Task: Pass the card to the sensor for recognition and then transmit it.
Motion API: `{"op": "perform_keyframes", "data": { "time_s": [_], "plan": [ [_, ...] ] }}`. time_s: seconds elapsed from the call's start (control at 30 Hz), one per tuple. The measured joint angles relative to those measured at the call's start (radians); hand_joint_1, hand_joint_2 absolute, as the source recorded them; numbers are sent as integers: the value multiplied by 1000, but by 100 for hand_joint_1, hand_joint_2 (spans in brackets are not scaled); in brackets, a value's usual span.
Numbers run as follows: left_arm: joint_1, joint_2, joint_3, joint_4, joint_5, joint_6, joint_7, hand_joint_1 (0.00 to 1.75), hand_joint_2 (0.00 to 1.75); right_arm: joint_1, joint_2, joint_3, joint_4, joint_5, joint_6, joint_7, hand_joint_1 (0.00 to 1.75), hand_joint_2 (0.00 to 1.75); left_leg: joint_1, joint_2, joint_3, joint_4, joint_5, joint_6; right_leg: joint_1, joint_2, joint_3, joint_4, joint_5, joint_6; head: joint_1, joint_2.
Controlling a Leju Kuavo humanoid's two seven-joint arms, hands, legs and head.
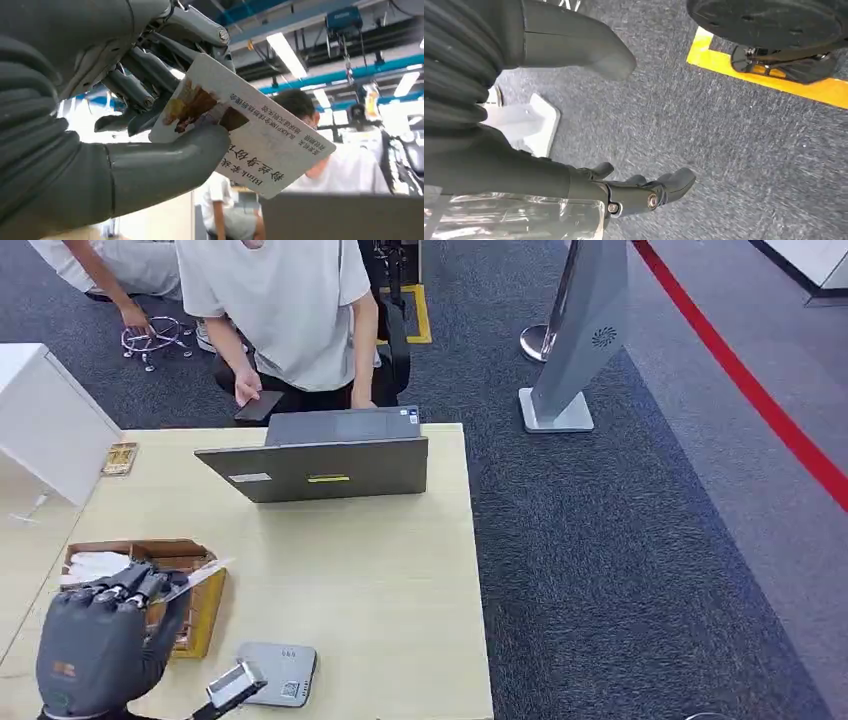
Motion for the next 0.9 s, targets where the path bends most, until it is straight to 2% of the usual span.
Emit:
{"op": "perform_keyframes", "data": {
  "time_s": [0.07,0.23,0.37,0.6,0.73,0.9],
  "plan": [
    [19,-3,-18,10,14,-16,25,175,175,2,0,3,-5,10,3,0,0,175,0,0,0,0,0,0,0,0,0,0,0,0,0,0],
    [57,-4,-60,78,87,-119,129,175,175,5,0,7,-18,23,9,4,0,175,0,0,0,0,0,0,0,0,0,0,0,0,0,0],
    [66,18,-64,126,125,-132,133,175,175,4,0,13,-18,23,0,8,0,175,0,0,0,0,0,0,0,0,2,0,0,0,0,0],
    [70,27,-64,159,130,-133,127,175,175,4,0,15,-18,22,-2,9,0,175,0,0,0,0,0,0,0,-1,2,0,0,0,0,0],
    [76,27,-64,174,156,-198,148,175,175,1,0,15,-18,39,3,8,0,175,0,0,0,0,0,0,0,-1,2,0,0,0,0,0],
    [80,27,-64,209,174,-242,173,175,175,-13,0,15,-14,63,6,2,0,175,0,0,0,0,0,0,0,-1,1,0,0,0,0,0]
  ]
}}
